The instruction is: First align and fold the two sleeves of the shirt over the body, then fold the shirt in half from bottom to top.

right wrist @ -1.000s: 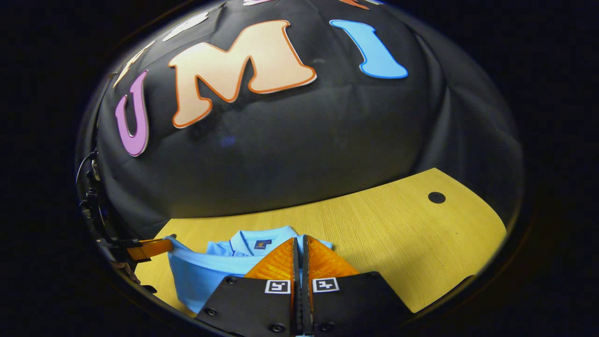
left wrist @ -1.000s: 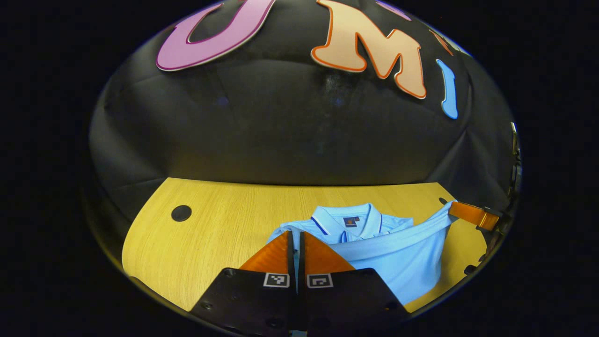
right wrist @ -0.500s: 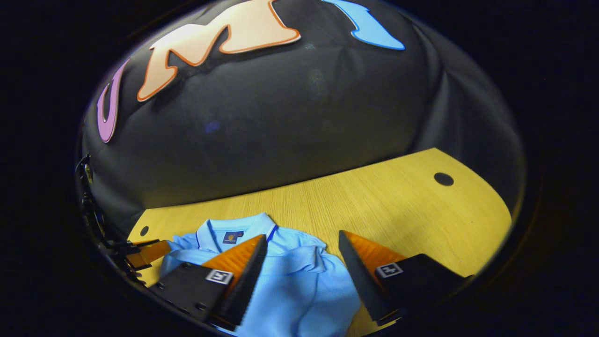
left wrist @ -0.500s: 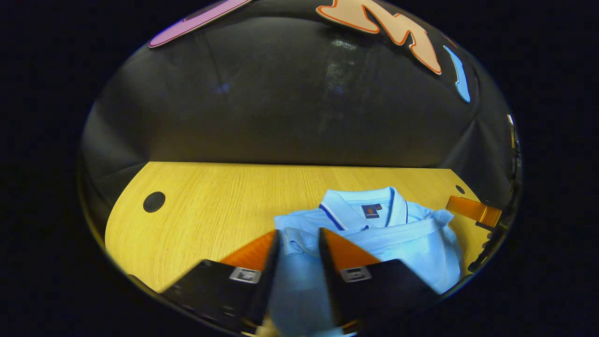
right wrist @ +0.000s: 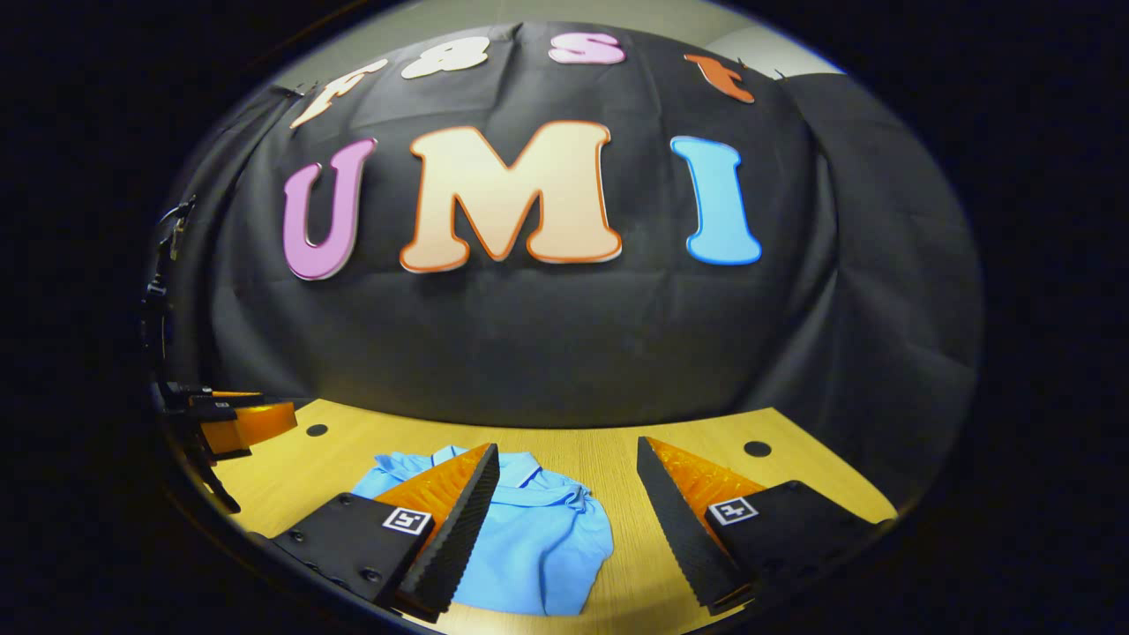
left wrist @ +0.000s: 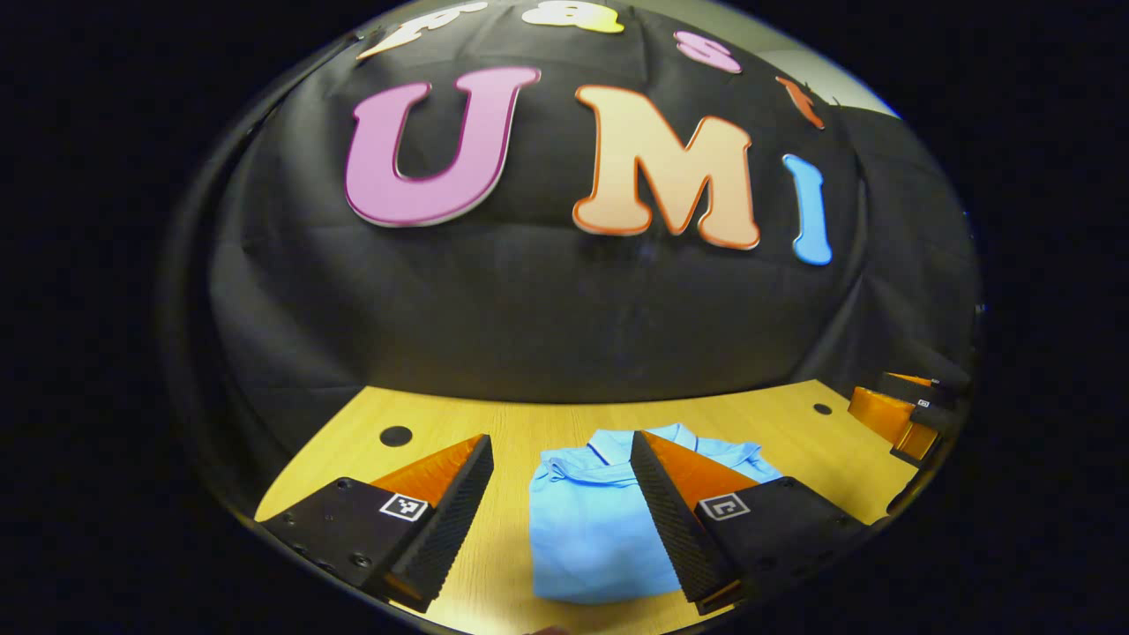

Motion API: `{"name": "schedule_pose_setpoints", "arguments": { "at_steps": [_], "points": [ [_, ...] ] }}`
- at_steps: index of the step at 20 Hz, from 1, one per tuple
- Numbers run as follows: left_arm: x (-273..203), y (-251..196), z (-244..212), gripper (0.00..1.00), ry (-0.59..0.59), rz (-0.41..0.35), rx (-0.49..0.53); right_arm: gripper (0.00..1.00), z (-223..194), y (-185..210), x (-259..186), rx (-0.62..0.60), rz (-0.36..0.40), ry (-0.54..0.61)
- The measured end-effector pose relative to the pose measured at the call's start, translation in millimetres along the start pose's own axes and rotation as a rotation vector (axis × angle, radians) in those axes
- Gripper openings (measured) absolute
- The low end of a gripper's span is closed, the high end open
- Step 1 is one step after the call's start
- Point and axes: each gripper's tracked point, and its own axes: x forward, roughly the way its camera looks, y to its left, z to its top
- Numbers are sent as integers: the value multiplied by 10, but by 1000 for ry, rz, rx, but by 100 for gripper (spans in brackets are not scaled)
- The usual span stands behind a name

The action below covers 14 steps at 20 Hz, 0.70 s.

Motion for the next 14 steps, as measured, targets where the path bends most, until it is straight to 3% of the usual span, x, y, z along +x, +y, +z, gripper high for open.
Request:
{"name": "schedule_pose_setpoints", "arguments": {
  "at_steps": [5, 7, 14],
  "points": [
    [-944, -136, 392, 94, -105, 0, 5, 94, 412, -40, -920, -1, 7, -117],
    [-1199, -167, 436, 95, -129, 7, 13, 100, 458, -53, -1202, 7, 7, -128],
    [-1682, -222, 525, 94, -171, 10, 33, 97, 555, -44, -1599, 31, 6, -152]
  ]
}}
